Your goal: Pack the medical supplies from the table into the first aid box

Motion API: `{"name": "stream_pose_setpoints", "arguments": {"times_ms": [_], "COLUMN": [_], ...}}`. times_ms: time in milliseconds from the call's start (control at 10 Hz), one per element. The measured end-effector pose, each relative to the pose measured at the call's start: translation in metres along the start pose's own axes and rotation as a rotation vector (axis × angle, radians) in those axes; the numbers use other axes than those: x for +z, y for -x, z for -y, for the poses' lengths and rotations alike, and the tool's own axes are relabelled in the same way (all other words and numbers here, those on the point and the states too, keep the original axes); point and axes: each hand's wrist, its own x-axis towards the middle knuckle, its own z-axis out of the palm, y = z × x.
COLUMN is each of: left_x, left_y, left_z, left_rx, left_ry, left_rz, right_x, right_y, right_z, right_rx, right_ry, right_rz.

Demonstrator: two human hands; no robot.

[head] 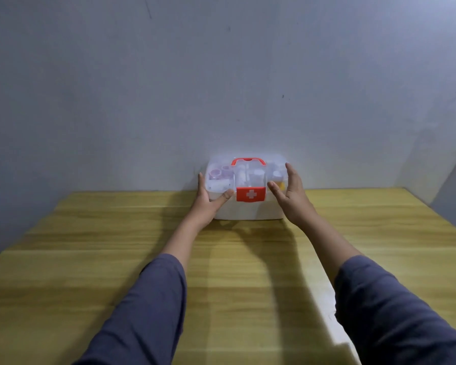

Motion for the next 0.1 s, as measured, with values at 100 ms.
{"name": "stream_pose_setpoints", "arguments": {"times_ms": [100], "left_x": [0.003], "left_y": [0.0171], "left_z": [0.0069], "left_rx": [-0.046], "left_ry": [-0.071], "left_rz": [-0.01], "right_x": [-0.0017], "right_y": [0.0143], "right_z": [-0.0119], "right_rx": [0.086], "right_ry": [0.032], "right_rz": [0.069]}}
